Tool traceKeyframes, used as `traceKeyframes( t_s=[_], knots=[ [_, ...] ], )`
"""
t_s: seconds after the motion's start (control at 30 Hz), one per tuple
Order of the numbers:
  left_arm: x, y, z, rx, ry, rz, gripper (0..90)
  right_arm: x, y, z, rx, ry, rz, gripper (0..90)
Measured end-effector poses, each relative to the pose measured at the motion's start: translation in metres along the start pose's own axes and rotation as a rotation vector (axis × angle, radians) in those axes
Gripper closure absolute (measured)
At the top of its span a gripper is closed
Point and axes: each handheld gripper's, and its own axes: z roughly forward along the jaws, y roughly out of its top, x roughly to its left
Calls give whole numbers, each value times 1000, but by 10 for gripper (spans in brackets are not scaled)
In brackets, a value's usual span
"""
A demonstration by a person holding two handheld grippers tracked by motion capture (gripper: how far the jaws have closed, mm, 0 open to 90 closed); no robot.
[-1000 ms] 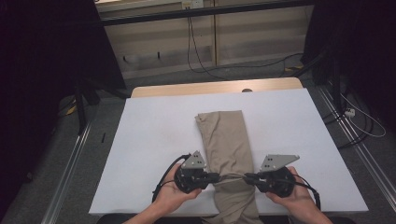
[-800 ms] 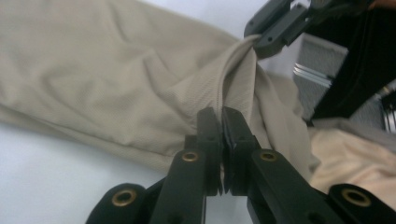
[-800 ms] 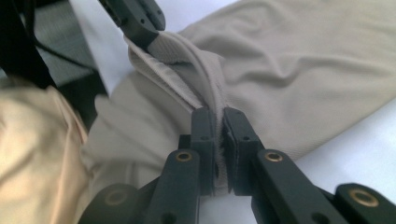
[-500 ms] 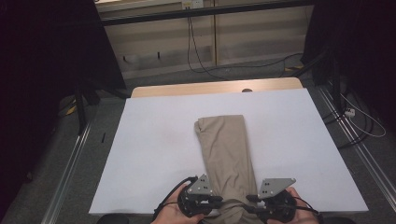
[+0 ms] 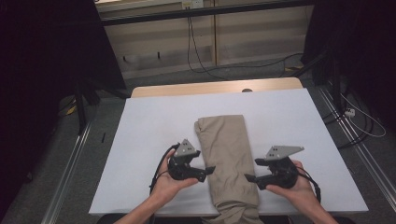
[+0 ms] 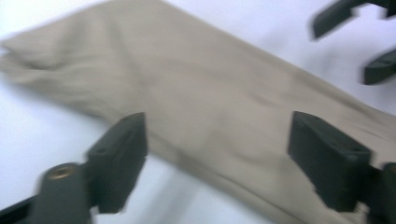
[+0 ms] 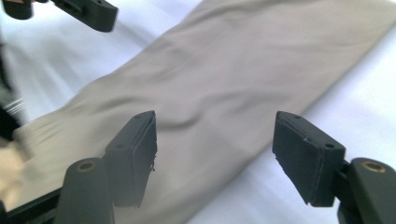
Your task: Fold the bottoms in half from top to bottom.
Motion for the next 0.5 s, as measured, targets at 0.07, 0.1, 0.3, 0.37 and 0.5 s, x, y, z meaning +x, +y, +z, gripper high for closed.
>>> traceKeyframes(
  t_s=[0.07, 0.1, 0.3, 0.37, 0.5],
  knots=[
    [16, 6, 5, -21, 24, -32, 186, -14, 10, 6, -10, -24, 7, 307],
    [24, 10, 7, -20, 30, -49, 195, -21, 15, 10, -14, -17, 10, 307],
    [73, 34, 28, -46, 106, -67, 192, -72, 52, 40, -66, -96, 49, 336],
    [89, 41, 37, -55, 129, -86, 190, -86, 57, 52, -82, -109, 95, 366],
    [119, 51, 57, -34, 173, -131, 222, -110, 73, 80, -43, -141, 147, 382]
  ],
)
